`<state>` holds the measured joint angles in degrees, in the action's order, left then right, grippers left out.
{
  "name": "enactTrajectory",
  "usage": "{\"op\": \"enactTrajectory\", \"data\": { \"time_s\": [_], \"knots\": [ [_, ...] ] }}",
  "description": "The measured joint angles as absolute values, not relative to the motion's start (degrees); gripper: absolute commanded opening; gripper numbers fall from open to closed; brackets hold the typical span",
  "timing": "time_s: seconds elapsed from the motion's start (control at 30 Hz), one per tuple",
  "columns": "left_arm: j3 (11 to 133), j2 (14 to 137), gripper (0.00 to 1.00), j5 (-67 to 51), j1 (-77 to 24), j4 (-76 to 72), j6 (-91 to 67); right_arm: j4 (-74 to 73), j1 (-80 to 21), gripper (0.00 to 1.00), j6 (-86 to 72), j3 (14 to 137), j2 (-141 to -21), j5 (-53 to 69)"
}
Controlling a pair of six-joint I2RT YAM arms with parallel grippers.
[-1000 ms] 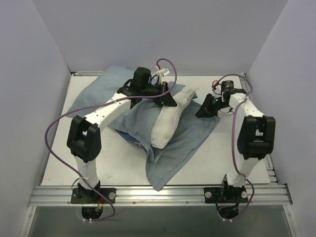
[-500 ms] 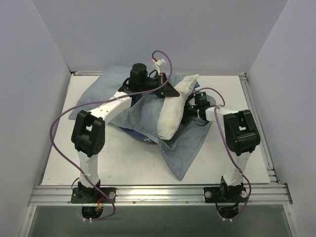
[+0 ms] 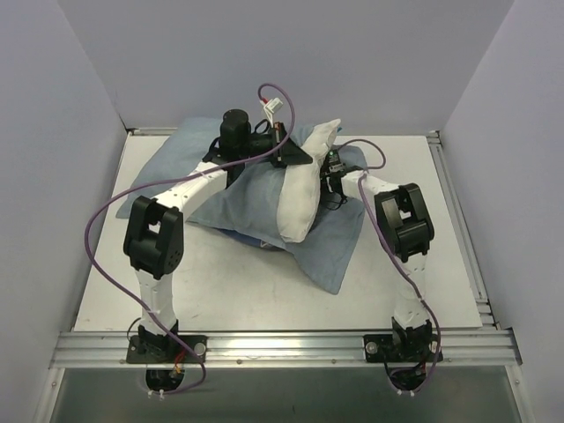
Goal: Put the pillow into the pillowcase
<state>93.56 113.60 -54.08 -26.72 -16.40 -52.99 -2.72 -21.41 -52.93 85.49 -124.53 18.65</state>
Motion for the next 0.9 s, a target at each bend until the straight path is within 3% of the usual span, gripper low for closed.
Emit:
{"op": "enactTrajectory", "data": {
  "time_s": [0.3,0.5,0.9],
  "knots": [
    [89.54,113.06,0.0,-55.68,-25.02,-18.37,-53.84,-7.88,-14.04,0.0,-43.99,80.71,-120.14,19.51],
    [84.9,111.96,0.0,-56.45,-24.8,-19.05,-51.75,-9.72,-9.1,0.0,-37.15,76.12,-114.13,28.8],
    [84.75,108.07,0.0,-49.56,-25.3,16.75,-14.68,-4.08,3.53,0.0,-36.88,65.34,-98.52,50.85]
  ]
}}
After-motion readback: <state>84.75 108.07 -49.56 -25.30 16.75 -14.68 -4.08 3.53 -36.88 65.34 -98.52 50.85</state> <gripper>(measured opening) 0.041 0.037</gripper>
